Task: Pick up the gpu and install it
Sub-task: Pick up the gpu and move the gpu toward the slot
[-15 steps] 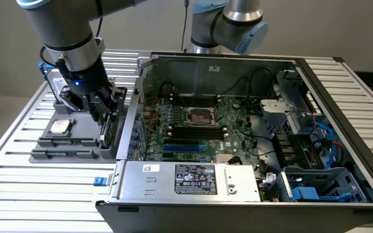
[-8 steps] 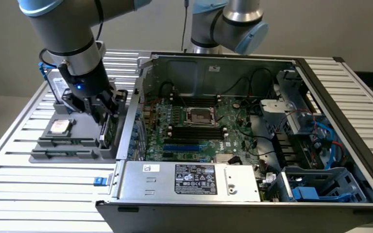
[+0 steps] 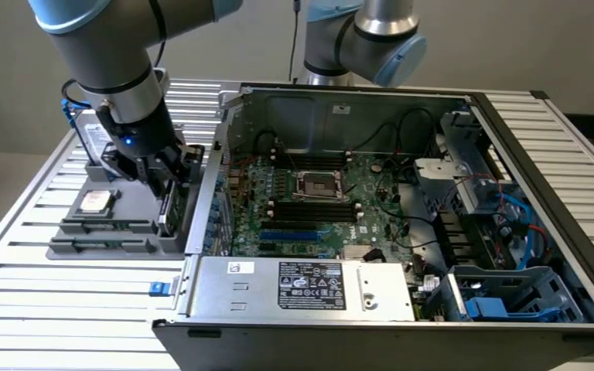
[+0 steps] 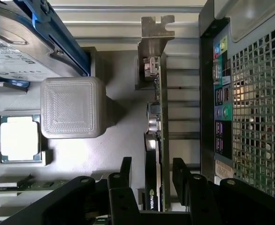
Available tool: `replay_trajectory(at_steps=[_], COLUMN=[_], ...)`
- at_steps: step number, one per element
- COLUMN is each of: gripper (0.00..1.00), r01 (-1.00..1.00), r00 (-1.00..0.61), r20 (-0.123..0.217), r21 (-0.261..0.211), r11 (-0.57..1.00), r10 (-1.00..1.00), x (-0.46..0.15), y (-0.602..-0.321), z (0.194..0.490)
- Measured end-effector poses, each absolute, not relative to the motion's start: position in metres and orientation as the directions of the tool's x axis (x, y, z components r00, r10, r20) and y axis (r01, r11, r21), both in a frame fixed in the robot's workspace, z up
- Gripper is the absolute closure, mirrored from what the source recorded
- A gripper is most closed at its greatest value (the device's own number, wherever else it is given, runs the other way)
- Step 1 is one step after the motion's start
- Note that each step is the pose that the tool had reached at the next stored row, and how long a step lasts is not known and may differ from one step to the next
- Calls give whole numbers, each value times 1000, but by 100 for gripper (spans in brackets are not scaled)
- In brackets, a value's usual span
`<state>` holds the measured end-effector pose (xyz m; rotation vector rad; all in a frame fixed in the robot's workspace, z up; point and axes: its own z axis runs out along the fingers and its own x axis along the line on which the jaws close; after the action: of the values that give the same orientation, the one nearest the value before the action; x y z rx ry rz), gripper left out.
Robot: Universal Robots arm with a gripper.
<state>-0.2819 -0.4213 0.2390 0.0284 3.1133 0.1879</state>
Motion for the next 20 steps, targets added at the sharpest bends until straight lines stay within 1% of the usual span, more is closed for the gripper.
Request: replay_trajectory(at_steps=[7, 8, 9, 10, 11, 12, 18, 20], gripper=[52, 54, 54, 60, 60, 67, 67, 69], r01=[16, 16, 16, 16, 16, 16, 16, 15], r00=[-999, -999, -999, -999, -999, -999, -999, -999], r20=[-27, -27, -27, -28, -28, -28, -33, -36], r21=[121, 121, 121, 121, 121, 121, 121, 121], r11=[993, 993, 993, 993, 993, 993, 993, 993], r10=[20, 20, 20, 20, 20, 20, 20, 20], x=[-282, -282, -282, -282, -282, -282, -282, -282], y=[-421, -421, -421, -421, -421, -421, -421, -421], z=[238, 238, 238, 238, 238, 238, 237, 237])
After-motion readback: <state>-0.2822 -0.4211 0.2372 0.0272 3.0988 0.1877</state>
